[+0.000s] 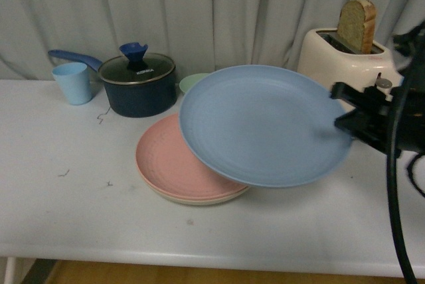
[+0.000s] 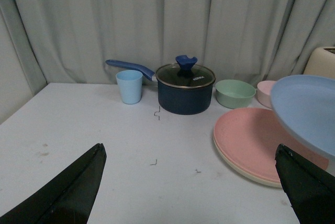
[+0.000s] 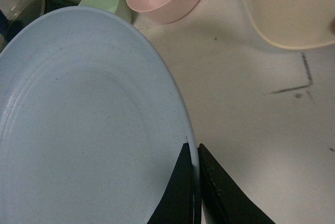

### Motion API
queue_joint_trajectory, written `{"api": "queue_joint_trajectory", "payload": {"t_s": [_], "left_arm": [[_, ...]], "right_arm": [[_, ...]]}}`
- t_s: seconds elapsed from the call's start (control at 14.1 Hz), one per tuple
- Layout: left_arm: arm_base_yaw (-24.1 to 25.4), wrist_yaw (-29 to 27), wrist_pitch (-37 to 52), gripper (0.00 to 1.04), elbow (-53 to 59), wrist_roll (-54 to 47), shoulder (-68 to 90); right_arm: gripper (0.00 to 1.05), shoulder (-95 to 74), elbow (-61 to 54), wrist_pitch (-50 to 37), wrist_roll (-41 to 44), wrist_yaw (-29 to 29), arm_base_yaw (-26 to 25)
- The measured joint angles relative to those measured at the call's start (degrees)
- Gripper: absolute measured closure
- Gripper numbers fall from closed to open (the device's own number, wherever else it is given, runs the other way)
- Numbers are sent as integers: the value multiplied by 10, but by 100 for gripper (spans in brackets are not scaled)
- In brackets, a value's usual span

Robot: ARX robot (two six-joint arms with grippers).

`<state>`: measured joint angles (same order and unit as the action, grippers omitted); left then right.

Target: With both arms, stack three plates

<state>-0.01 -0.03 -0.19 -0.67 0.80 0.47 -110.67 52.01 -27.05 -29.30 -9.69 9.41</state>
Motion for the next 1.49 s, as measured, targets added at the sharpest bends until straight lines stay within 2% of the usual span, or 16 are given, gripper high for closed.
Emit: {"api": "queue_joint_trajectory", "payload": {"t_s": [0.21,0.28,0.5,0.71,0.92,1.28,1.49], "left_arm": [[0,0,0,7,0,0,0],[0,0,0,7,0,0,0],[0,0,0,7,0,0,0],[0,0,0,7,0,0,0],[0,0,0,7,0,0,0],[0,0,0,7,0,0,0],[0,0,0,7,0,0,0]], "right_arm": [[102,-95,137,65,-14,59,50],[102,-147,213,112,-30,75,72],[102,-180,255,147,-39,91,110],[102,-192,245,143,-39,99,127],[68,-173,200,103,-42,128,110],[8,-36,94,24,-47,81,62],[6,70,-9,-40,-31,30,39]]}}
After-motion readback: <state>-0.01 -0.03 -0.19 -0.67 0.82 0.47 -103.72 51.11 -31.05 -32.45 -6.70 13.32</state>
